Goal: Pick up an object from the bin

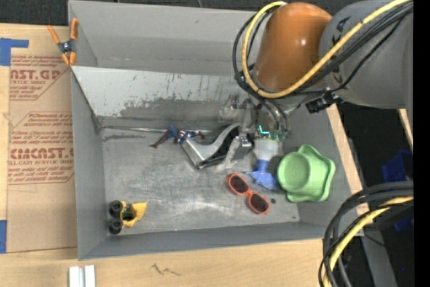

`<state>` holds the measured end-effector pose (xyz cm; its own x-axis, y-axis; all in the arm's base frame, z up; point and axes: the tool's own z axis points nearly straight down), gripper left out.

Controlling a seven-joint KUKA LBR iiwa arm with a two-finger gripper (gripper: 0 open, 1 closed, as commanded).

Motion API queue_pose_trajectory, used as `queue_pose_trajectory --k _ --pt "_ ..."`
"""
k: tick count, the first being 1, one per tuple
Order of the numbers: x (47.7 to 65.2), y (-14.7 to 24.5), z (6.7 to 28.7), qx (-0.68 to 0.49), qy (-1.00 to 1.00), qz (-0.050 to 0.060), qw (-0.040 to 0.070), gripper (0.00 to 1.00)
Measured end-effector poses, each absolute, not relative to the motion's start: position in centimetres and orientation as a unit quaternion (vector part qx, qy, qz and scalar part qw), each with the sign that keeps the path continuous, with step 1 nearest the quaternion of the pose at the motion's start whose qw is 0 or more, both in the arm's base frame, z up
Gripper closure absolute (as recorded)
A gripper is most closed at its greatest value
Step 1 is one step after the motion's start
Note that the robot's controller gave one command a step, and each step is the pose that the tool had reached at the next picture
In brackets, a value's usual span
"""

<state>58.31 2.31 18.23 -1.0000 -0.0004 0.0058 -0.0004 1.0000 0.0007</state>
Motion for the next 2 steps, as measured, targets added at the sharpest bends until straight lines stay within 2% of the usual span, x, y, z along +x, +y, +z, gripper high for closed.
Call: queue_pose_trajectory --k 1,2 --pt "58.5 2.3 18.7 0.000 -1.000 0.000 -0.001 0.00" --pt "58.8 2.1 12.1 0.006 -1.000 0.000 -0.004 0.00"
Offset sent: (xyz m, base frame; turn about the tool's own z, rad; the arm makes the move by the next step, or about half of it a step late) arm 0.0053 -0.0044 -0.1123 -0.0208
